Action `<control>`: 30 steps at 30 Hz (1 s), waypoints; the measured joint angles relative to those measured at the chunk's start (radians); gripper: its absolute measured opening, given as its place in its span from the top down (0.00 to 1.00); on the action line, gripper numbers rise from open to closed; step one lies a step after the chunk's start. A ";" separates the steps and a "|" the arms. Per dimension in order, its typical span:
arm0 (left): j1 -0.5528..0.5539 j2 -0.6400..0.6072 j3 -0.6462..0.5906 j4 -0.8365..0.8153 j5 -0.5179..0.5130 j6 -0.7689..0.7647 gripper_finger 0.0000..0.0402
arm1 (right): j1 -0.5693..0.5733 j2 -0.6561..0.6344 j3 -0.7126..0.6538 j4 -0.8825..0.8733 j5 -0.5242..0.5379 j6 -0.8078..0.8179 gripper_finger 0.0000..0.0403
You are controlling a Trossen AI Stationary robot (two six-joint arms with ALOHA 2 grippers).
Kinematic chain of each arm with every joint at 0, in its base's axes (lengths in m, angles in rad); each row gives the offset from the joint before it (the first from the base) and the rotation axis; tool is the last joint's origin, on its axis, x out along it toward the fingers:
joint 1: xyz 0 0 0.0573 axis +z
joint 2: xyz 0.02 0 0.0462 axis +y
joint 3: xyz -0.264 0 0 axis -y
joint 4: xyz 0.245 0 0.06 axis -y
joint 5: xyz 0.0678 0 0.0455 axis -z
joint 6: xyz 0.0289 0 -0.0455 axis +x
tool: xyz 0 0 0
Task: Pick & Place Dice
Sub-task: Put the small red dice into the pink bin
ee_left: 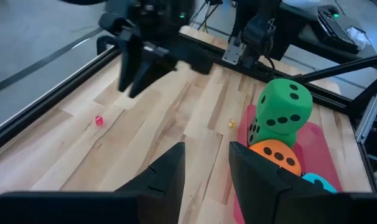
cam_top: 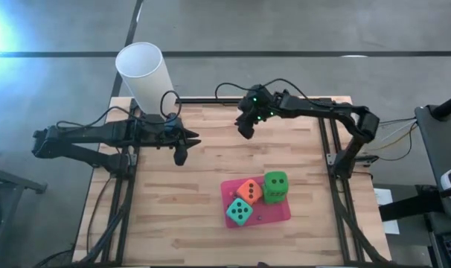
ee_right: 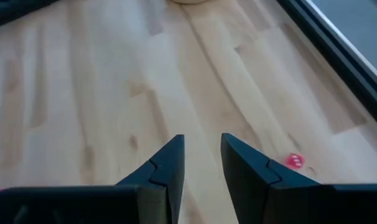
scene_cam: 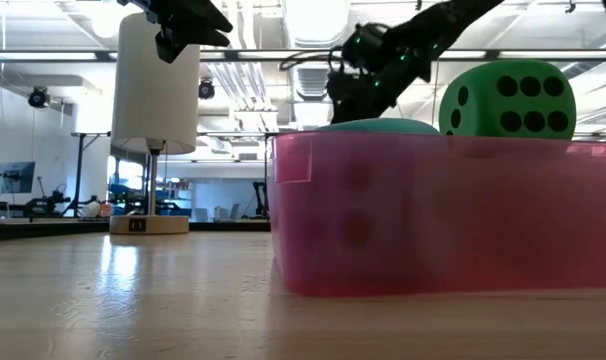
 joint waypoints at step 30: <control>0.000 0.000 0.000 0.000 -0.011 -0.032 0.69 | -0.078 0.149 0.127 -0.184 0.094 0.016 0.52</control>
